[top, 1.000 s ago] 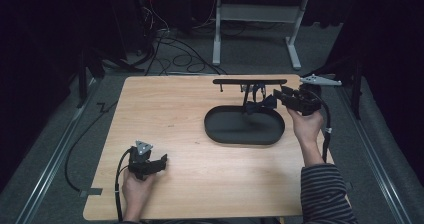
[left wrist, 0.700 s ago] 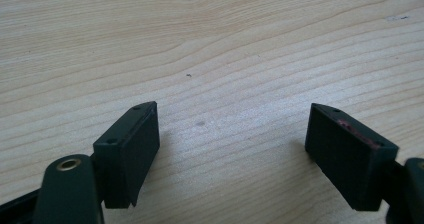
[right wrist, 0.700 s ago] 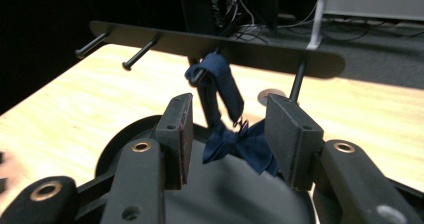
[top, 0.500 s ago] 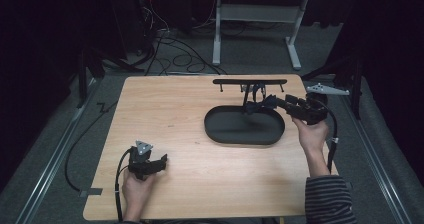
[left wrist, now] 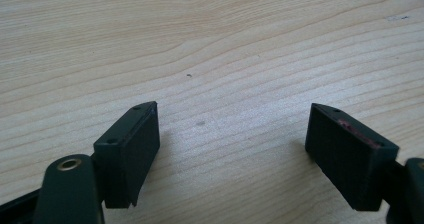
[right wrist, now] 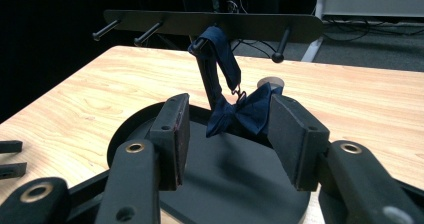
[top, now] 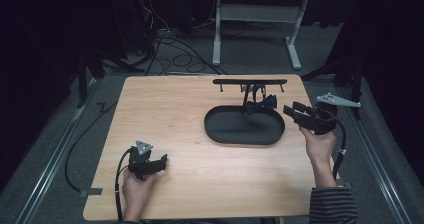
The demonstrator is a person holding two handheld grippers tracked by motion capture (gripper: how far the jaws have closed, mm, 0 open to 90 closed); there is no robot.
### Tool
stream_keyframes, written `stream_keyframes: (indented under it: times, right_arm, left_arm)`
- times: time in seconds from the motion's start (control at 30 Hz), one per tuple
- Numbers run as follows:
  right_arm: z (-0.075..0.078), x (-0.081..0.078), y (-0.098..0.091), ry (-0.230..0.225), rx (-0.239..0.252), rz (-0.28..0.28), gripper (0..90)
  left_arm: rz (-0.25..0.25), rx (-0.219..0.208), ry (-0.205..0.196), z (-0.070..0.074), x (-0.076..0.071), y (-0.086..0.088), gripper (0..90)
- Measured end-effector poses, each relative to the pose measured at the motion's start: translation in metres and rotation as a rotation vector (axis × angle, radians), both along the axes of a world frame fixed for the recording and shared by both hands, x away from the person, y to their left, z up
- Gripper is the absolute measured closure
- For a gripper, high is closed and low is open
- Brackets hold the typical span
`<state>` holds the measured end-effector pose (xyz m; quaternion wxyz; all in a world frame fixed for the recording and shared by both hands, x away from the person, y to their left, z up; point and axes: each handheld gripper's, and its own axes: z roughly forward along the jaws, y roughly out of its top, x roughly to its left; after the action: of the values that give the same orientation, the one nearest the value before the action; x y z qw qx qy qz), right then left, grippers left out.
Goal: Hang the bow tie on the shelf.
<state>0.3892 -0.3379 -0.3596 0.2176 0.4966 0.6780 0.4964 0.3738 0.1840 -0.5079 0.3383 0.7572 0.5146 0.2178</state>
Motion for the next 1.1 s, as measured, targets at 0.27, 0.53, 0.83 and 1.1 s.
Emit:
stream_keyframes:
  times: [0.27,0.53,0.83,1.1]
  right_arm:
    - [-0.002,-0.011,-0.005,-0.005,-0.001,-0.002,52.6]
    - [-0.006,-0.021,-0.006,-0.014,0.006,0.002,52.4]
    - [-0.011,-0.032,-0.007,-0.016,0.014,0.007,52.2]
    - [-0.016,-0.042,-0.009,-0.016,0.025,0.006,52.1]
  left_arm:
    - [0.001,0.000,0.000,0.000,0.000,0.000,22.2]
    - [0.000,0.000,0.000,0.000,0.000,0.000,22.3]
    - [0.001,0.000,0.000,0.000,0.000,0.000,22.3]
    - [0.001,0.000,0.000,0.000,0.000,0.000,22.3]
